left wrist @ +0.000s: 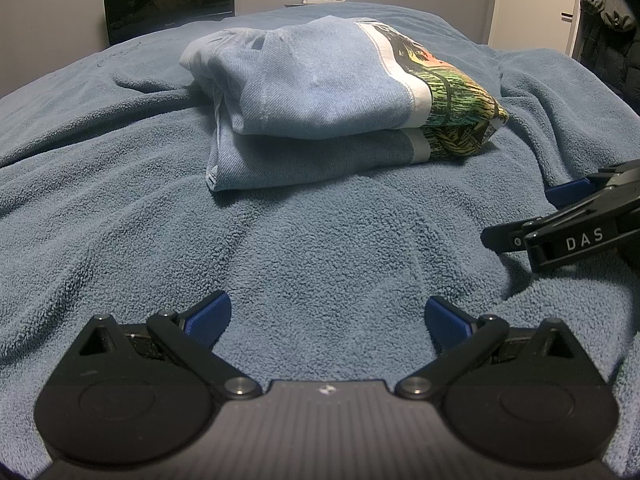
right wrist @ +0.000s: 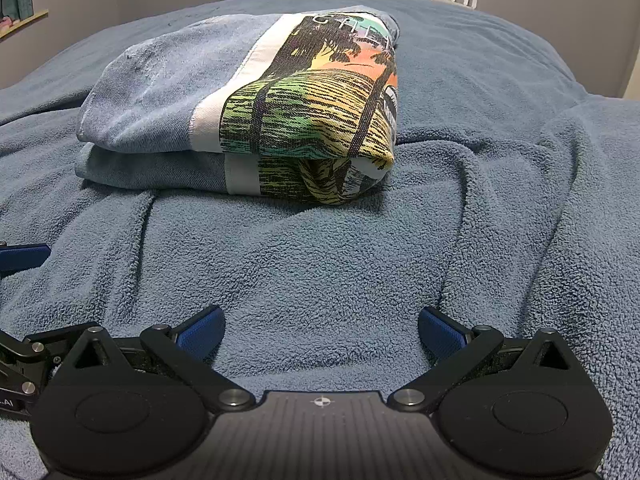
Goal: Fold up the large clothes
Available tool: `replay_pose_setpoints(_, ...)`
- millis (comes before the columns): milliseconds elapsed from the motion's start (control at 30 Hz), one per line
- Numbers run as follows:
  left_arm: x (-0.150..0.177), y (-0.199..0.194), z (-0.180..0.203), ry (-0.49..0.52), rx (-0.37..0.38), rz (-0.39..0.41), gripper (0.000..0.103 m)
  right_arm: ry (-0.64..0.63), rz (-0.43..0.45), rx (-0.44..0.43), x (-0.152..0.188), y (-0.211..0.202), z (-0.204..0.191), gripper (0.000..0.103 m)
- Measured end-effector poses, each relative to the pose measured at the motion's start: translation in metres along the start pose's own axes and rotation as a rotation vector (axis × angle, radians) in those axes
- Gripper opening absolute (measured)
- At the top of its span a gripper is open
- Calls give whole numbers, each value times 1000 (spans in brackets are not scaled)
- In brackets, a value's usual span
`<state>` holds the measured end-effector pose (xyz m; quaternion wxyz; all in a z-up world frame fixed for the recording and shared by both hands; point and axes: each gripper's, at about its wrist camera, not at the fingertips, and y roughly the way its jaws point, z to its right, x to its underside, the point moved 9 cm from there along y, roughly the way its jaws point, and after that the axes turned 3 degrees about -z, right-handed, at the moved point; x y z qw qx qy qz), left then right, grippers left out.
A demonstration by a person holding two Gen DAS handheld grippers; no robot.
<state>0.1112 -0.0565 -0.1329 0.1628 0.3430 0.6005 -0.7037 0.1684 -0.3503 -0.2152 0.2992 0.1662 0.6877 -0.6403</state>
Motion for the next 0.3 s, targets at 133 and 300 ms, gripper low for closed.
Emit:
replay_pose_setpoints(133, 0, 0, -1, -1, 1, 0, 103, 0, 0, 0, 0, 0, 0, 103)
replay_pose_setpoints(300, 0, 0, 0, 0, -1, 1, 103, 0, 0, 0, 0, 0, 0, 103)
